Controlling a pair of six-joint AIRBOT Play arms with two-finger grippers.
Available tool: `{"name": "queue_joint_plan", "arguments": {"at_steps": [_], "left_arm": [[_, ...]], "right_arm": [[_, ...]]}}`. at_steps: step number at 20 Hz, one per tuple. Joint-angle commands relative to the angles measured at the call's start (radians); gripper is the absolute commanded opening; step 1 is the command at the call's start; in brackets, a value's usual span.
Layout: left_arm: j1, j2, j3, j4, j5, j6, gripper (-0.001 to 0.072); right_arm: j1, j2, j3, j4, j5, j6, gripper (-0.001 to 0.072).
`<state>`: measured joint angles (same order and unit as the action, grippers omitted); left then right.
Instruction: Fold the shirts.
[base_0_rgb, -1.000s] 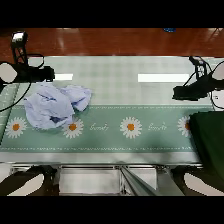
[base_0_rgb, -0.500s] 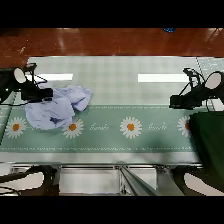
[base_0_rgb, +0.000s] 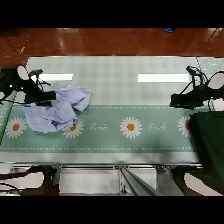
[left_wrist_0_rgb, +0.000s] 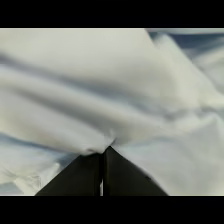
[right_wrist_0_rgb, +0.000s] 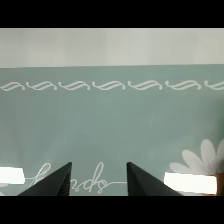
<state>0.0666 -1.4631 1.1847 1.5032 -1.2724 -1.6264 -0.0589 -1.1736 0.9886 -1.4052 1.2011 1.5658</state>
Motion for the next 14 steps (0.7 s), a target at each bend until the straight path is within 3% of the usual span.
{"name": "queue_joint_plan", "arguments": {"at_steps": [1, 4, 7, 11, 14], "left_arm": [[-0.001, 0.109, 0.092, -0.188, 0.076, 0.055, 0.0016], [-0.001, 0.247, 0.191, -0.370, 0.170, 0.121, 0.0016], [-0.027, 0.356, 0.303, -0.521, 0.207, 0.206, 0.0016], [-0.144, 0.391, 0.507, -0.525, 0.225, 0.204, 0.0016], [-0.249, 0.383, 0.629, -0.525, 0.320, 0.201, 0.0016]], "right_arm": [[0.000, 0.097, 0.000, -0.043, 0.006, 0.044, 0.0399], [0.000, 0.224, -0.001, -0.101, 0.004, 0.053, 0.0399], [0.000, 0.293, -0.001, -0.273, 0.019, 0.111, 0.0399], [0.000, 0.351, -0.001, -0.269, 0.085, 0.135, 0.0399], [0.000, 0.410, -0.001, -0.220, 0.079, 0.135, 0.0399]]}}
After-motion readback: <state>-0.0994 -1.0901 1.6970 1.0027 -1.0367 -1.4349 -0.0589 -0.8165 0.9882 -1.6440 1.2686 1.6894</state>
